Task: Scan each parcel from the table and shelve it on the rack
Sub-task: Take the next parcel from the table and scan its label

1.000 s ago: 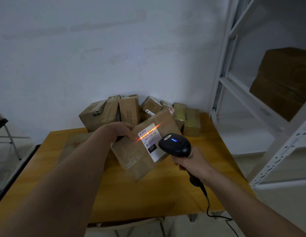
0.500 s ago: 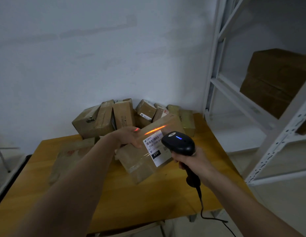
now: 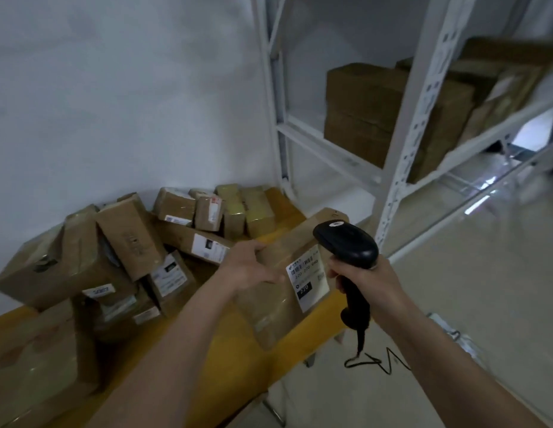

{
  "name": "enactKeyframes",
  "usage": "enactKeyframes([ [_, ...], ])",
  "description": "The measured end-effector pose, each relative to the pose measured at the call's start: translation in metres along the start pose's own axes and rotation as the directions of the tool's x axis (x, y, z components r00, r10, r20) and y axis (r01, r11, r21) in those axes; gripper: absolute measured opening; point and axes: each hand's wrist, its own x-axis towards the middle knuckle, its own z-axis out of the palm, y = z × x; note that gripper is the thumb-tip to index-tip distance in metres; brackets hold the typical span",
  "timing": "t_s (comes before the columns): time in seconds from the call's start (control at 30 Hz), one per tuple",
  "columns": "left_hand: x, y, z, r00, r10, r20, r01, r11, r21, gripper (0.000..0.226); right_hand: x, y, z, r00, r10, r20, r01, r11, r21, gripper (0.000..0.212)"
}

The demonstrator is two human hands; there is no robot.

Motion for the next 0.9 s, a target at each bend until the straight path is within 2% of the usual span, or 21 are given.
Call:
enactKeyframes([
  [0.2, -0.018, 0.062, 0.054, 0.997, 0.078, -0.015, -0.078, 0.996, -0.040, 0.083, -0.015, -0.003, -0.080, 0.994, -0.026, -0.103, 0.033, 0.998, 0.061, 0.007],
  [0.33, -0.032, 0.118, 0.101, 0.992, 0.123, -0.007, -0.123, 0.991, -0.050, 0.068, -0.026, -0.007, -0.150, 0.984, -0.040, -0.174, 0.058, 0.993, 0.100, 0.010],
  [0.5, -0.048, 0.181, 0.172, 0.988, 0.154, 0.029, -0.149, 0.979, -0.138, 0.070, -0.042, -0.012, -0.245, 0.968, -0.067, -0.241, 0.099, 0.987, 0.123, 0.009],
  [0.7, -0.059, 0.243, 0.247, 0.990, 0.131, -0.054, -0.141, 0.948, -0.287, 0.069, -0.048, -0.025, -0.343, 0.955, -0.109, -0.274, 0.143, 0.984, 0.106, 0.006],
  [0.9, -0.047, 0.298, 0.278, 0.984, 0.125, -0.129, -0.157, 0.948, -0.275, 0.067, -0.036, -0.036, -0.415, 0.928, -0.123, -0.351, 0.188, 0.969, 0.158, 0.004],
])
